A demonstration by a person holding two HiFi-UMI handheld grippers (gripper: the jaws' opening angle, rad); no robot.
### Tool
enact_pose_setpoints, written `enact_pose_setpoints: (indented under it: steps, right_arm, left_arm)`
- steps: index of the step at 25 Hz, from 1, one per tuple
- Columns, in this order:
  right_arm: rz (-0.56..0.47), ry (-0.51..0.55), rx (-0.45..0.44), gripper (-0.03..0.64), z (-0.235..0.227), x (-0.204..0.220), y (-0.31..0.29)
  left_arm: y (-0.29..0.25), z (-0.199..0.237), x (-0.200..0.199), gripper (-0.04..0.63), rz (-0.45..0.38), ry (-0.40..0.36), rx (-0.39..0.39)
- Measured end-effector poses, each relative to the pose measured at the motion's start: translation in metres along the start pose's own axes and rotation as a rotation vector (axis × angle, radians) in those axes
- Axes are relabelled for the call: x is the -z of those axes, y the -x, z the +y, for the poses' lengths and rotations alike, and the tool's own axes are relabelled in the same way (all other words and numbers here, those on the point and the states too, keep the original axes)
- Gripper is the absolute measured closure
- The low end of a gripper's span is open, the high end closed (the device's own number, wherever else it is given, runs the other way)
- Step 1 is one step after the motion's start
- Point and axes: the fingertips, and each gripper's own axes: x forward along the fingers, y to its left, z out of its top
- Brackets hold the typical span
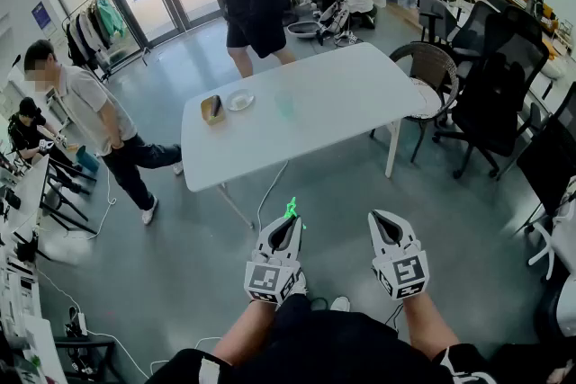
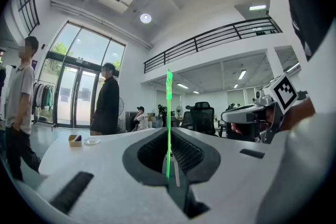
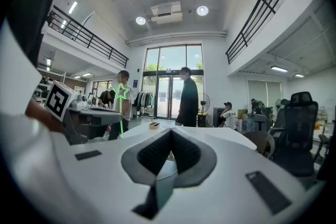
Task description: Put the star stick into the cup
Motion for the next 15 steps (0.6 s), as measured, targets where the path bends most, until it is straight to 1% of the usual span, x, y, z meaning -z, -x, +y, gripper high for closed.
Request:
enact_pose_setpoints:
  steps: [5,8,15]
  right_arm:
    - [-0.012,-0.005,-0.001,0.614,-0.001,-0.005,-0.008]
    - [-0.025,0.006,-0.016,0.614,0.002,-0.009,-0.010]
    - [-0.047,0.008,-0.021,0.612,0.002,-0.009,-0.011]
  left_arm:
    - [-0.006,0.007,-0.004,0.566,-0.007,-0.002,-0.004]
    - [-0.007,0.007,-0.008,0.566,-0.012,-0.004,-0.011]
    - [-0.012,0.006,-0.011,0.566,-0.024,0.013,-0.033]
